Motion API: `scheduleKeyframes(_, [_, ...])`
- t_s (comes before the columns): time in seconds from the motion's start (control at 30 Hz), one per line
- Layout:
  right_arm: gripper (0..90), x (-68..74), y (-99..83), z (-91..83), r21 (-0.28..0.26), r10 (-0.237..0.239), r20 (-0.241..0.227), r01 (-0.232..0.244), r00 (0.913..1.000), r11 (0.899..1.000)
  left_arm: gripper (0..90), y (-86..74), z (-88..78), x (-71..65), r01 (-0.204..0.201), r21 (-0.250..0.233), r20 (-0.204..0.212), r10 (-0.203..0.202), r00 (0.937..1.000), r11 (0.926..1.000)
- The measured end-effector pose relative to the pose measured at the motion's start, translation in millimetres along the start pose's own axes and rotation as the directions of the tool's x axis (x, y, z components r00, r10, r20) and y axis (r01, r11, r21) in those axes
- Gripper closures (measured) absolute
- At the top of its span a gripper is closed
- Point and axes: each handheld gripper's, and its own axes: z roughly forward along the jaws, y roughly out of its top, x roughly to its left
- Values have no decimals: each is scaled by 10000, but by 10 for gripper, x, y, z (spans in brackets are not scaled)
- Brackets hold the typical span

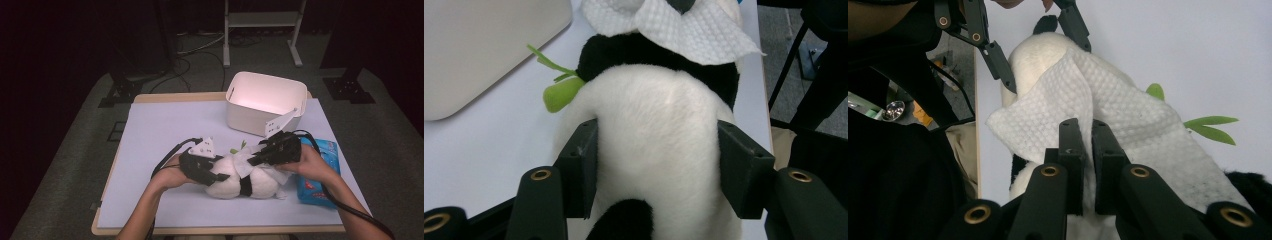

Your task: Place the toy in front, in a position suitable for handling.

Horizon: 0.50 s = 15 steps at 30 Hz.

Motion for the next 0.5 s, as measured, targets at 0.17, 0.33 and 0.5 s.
scheduleKeyframes(0.17, [849,-48,-45,-122,-180,173,276,-168,9995,9997,437,-3,-14,22,128,-136,-61,-128,9999,9998])
scheduleKeyframes(0.33, [849,-106,-128,-172,-420,508,275,-496,9983,9979,446,54,-11,40,-62,-43,-207,61,9998,10000])
scheduleKeyframes(0.5, [849,-94,-142,-180,-428,551,272,-539,9981,9976,448,97,-30,71,154,29,-70,-154,9999,9999])
